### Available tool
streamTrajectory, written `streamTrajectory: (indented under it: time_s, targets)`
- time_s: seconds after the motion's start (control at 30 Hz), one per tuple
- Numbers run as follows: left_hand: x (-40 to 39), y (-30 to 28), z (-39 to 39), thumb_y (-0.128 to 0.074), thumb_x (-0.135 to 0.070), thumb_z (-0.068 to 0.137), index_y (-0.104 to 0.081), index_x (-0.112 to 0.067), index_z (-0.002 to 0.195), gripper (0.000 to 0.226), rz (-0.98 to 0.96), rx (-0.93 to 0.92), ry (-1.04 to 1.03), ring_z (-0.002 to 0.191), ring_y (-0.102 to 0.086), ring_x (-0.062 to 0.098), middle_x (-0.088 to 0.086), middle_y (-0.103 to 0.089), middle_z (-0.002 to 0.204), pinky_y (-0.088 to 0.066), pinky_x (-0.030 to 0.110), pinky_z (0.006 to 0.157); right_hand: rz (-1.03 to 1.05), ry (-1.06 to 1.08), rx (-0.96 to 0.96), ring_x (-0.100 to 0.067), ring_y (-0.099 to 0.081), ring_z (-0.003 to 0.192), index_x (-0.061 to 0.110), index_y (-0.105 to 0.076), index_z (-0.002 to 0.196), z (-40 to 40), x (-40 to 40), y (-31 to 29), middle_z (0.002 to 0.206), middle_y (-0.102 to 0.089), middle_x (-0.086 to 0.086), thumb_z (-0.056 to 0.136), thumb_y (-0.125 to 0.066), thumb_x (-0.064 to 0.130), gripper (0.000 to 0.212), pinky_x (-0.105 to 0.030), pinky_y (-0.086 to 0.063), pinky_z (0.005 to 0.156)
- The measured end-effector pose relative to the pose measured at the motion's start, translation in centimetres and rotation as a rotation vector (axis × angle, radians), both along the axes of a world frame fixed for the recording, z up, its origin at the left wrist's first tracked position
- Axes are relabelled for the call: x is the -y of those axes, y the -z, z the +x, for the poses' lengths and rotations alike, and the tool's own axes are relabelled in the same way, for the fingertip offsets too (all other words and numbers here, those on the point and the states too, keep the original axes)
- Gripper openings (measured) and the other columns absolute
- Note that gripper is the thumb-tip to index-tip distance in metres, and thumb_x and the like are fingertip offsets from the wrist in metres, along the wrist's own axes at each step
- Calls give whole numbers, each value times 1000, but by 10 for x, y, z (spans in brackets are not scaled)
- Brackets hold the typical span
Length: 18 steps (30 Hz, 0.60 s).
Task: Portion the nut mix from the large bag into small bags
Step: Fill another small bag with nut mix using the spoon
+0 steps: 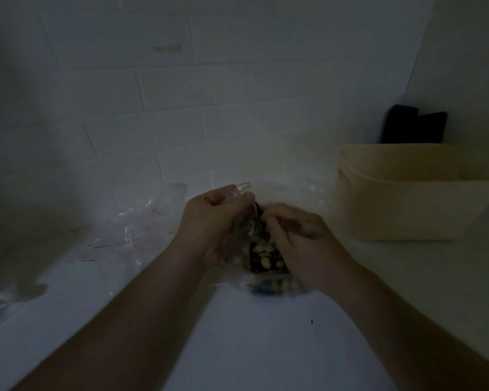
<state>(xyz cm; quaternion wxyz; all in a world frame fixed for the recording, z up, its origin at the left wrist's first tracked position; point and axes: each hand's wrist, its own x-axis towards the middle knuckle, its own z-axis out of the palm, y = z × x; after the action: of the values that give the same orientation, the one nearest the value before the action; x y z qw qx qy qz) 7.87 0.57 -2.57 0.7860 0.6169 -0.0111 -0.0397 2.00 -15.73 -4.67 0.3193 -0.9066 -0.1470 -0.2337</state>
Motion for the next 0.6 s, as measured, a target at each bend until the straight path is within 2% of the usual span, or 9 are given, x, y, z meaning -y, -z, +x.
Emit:
streamTrajectory:
  time_s: [0.17, 0.27, 0.37, 0.43, 0.5, 0.53, 0.6]
  targets:
    - [-8, -7, 0, -82, -9, 87, -78, -13, 109, 23, 124, 54, -27, 68, -73, -2, 4, -80, 96, -52, 14, 51, 271, 171, -198, -6, -65, 63, 22, -68, 92, 0, 11, -10, 73, -70, 6, 107, -43, 29, 30, -21, -49, 60]
    - [-21, -9, 4, -83, -13, 87, -72, -12, 127, 41, 292, 107, -25, 62, -66, -14, -4, -75, 98, -45, 7, 45, 580, 219, -273, -17, -65, 55, 16, -68, 85, -1, 21, -18, 68, -71, -2, 103, -46, 22, 29, -31, -52, 57]
    - [-30, -11, 10, -84, -14, 86, -68, -10, 133, 50, 396, 164, -40, 58, -61, -20, -10, -70, 96, -42, 3, 45, 824, 207, -283, -18, -55, 46, 6, -63, 82, 0, 28, -22, 58, -64, -10, 100, -45, 10, 26, -26, -44, 44]
    - [-29, -10, 10, -86, -13, 83, -69, -8, 133, 53, 412, 189, -36, 63, -65, -16, -5, -74, 100, -43, 3, 49, 844, 199, -251, -16, -53, 42, 4, -63, 81, -1, 36, -24, 54, -62, -8, 101, -46, 8, 26, -22, -39, 39]
    - [-24, -7, 5, -89, -12, 79, -69, -8, 133, 57, 404, 218, -17, 84, -73, -6, -1, -78, 109, -50, 5, 61, 772, 187, -196, -17, -55, 44, 8, -64, 82, -4, 42, -26, 56, -64, -6, 103, -47, 13, 28, -22, -39, 41]
    - [-21, -4, 3, -91, -14, 77, -70, -10, 132, 58, 413, 240, -7, 94, -74, -1, -2, -78, 111, -52, 7, 68, 707, 190, -157, -18, -57, 46, 11, -65, 81, -5, 44, -28, 58, -65, -6, 105, -48, 17, 30, -22, -40, 43]
    - [-15, 0, -3, -94, -20, 74, -71, -18, 130, 60, 470, 295, 8, 98, -72, -4, -9, -77, 112, -54, 8, 74, 614, 206, -60, -20, -60, 49, 16, -66, 80, -10, 47, -32, 61, -66, -5, 106, -48, 23, 32, -24, -41, 48]
